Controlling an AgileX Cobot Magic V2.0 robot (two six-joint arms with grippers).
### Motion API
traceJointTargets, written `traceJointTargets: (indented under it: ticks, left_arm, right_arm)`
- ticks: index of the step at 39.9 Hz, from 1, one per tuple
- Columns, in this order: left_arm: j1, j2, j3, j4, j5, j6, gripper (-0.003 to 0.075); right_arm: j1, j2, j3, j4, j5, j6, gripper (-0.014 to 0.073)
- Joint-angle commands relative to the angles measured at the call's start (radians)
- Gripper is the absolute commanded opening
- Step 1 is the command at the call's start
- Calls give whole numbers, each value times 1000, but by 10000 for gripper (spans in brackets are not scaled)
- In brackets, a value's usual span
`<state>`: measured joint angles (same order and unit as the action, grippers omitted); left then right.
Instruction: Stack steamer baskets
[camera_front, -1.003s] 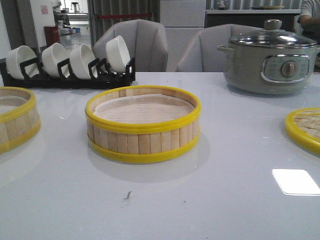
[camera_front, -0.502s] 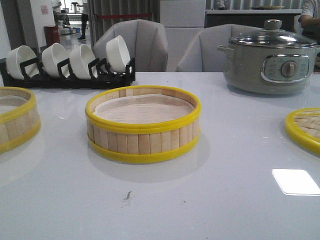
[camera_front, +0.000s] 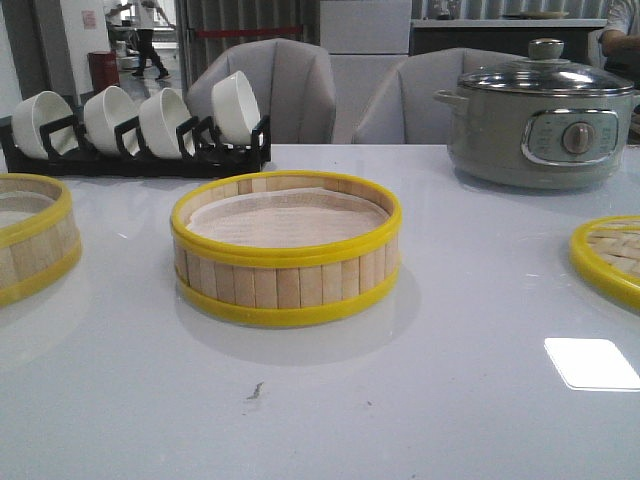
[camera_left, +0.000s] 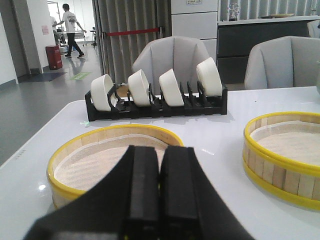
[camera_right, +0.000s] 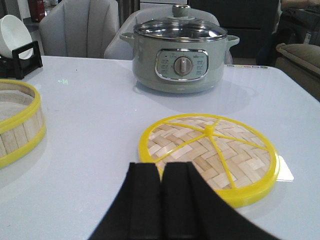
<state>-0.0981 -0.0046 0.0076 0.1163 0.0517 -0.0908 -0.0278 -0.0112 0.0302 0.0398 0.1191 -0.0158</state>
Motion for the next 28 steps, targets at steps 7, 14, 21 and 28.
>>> traceJointTargets:
  ticks: [7,14,21,28]
  left_arm:
    - [-2,-10,-20,-14,-86,-4,87]
    - [-2,136,-231,-38,-4,-5,87]
    - [-2,433,-586,-29,139,-5,87]
    - [-2,692,-910,-15,365,-3,87]
  right_arm:
    - [-5,-21,-15,-10,-86,-4,35]
    - [-5,-21,-15,-10,-86,-4,35]
    - [-5,-21,-15,-10,-86,-4,35]
    - [-5,-21,-15,-10,-86,-4,35]
